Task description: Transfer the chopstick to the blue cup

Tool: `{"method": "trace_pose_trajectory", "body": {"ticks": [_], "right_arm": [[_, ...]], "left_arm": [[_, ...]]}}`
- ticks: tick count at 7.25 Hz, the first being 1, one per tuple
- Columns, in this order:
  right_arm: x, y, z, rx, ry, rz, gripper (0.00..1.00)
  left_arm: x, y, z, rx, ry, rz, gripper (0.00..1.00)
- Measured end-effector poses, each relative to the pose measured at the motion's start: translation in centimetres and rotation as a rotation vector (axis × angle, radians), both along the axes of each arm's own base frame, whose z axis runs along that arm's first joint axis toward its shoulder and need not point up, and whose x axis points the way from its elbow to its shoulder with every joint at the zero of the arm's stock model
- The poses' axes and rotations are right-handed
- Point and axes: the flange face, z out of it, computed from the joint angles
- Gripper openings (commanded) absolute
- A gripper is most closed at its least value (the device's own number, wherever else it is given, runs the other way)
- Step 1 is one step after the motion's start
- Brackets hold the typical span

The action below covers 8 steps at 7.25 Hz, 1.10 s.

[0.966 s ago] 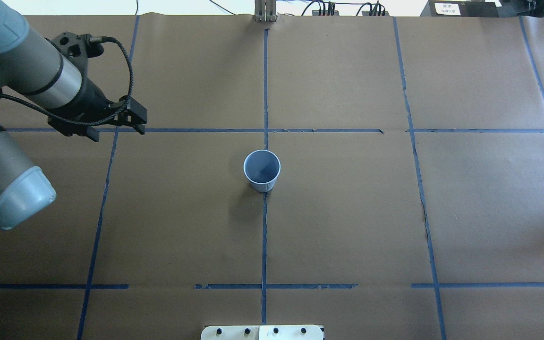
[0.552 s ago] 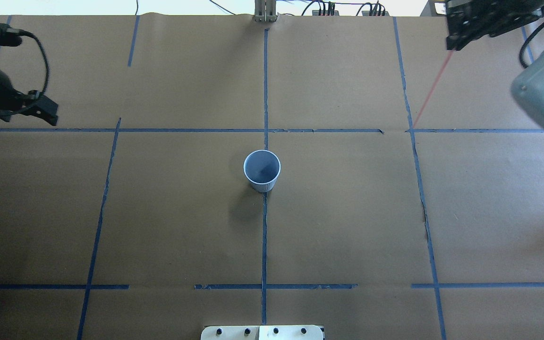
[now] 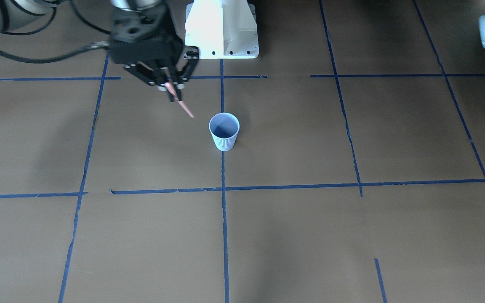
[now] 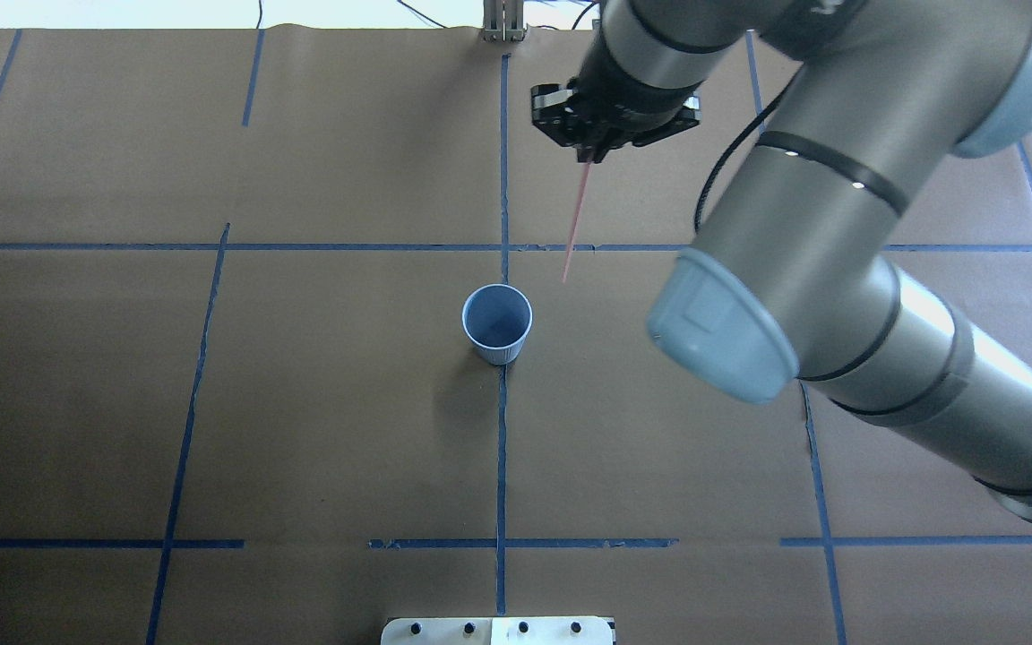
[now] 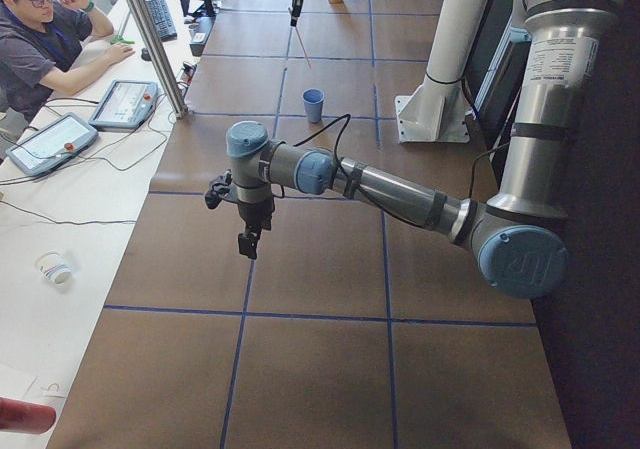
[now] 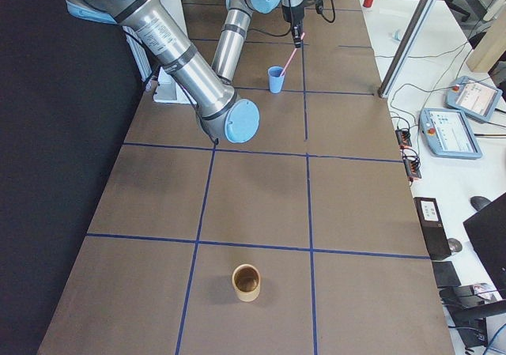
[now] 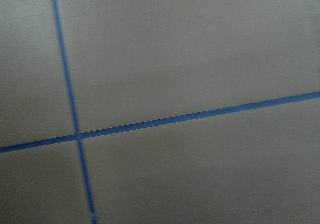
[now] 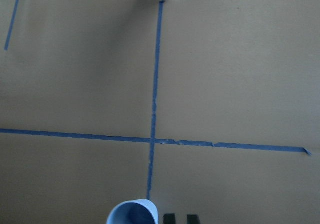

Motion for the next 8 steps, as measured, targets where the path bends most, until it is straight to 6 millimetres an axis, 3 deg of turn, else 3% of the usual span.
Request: {"method": "trace_pose_trajectory", "body": {"ticks": [1,3,4,5,8], "right_arm": [[-3.3,-0.4,-1.2,0.021,0.001,-0.004,0.00],[-8.0,0.0,-1.2,0.032,0.025,-0.023,0.01],[-9.4,0.4,-0.6,0.024,0.040,-0.036,0.29],[-10.5,0.7,-0.1,0.016,0.053,-0.048,0.99],[-10.9,0.9,0.6,0.001,0.064,-0.062,1.00]], "left_arm": [[-0.9,-0.1,1.1,-0.002,0.000,0.010,1.00],[-1.4,0.0,1.8,-0.007,0.000,0.015,1.00],[-1.4,0.0,1.9,-0.008,0.000,0.016,1.00],[-1.5,0.0,2.0,-0.009,0.000,0.016,1.00],[-1.5,0.0,2.1,-0.012,-0.001,0.015,1.00]]}}
